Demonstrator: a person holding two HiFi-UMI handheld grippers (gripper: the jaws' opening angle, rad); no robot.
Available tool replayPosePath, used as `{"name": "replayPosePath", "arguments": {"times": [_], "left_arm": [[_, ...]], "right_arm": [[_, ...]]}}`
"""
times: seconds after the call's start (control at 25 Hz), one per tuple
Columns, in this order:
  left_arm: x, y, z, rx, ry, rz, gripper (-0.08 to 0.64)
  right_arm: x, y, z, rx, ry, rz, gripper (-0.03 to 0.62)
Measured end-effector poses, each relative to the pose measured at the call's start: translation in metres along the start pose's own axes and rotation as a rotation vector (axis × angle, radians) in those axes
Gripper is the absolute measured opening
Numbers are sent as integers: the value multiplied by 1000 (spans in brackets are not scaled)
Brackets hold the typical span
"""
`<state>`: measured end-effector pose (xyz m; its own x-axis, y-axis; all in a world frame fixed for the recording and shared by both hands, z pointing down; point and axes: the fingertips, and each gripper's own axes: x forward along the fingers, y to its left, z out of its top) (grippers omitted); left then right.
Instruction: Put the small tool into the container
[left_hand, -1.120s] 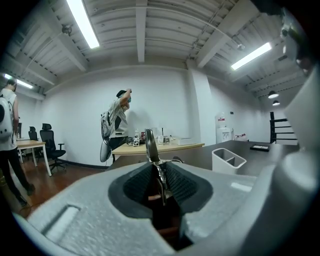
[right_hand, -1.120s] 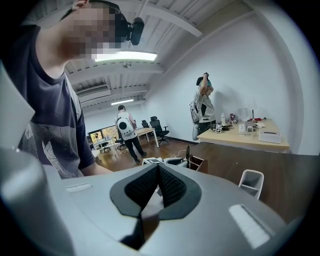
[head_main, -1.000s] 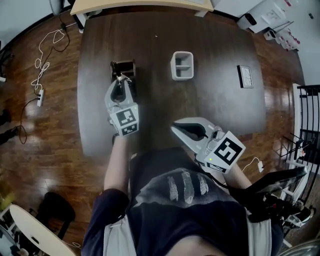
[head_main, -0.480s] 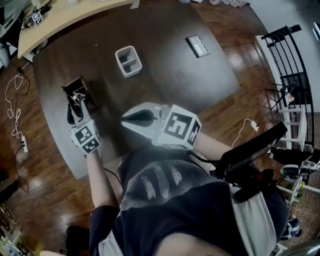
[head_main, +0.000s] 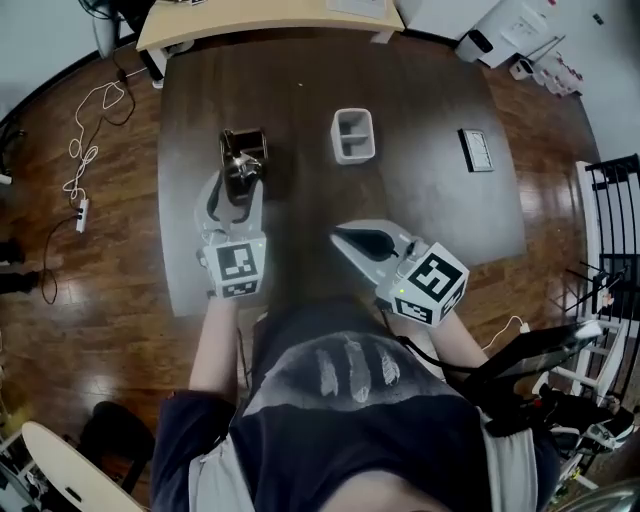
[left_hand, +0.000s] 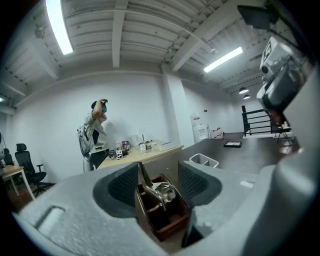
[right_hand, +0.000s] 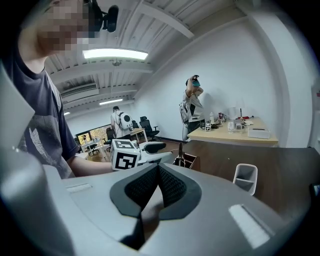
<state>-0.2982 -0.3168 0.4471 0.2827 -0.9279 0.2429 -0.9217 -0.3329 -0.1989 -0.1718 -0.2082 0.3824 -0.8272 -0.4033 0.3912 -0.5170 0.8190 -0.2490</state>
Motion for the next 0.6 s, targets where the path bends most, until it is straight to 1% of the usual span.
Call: {"name": "replayPosePath", "arguments": {"times": [0.08,0.2,0.24,0.32,0.36,0.4,0.48,0.6], "left_arm": [[-7,-2,13,5,-34,-43,245],[-16,-15,36,13,-116,-151,242],[-18,-21,43,19,-143,-187,226],[-21,-33,51,25,-176,-266,146],[-22,-41,54,24,-183,-310,36],[-22,-50,55,20,-184,-358,0],[-21,-78,58,11,-172,-464,0],[-23,-130,66,3,-126,-658,0]], "right_arm": [[6,2,2,-5,3,-11,0],[10,6,5,1,-11,-44,0],[10,7,5,4,-19,-60,0],[10,8,5,18,-34,-98,0],[8,7,3,32,-42,-119,0],[5,5,-1,50,-51,-140,0],[-9,1,-10,93,-71,-185,0],[-46,-2,-20,157,-110,-286,0]]}}
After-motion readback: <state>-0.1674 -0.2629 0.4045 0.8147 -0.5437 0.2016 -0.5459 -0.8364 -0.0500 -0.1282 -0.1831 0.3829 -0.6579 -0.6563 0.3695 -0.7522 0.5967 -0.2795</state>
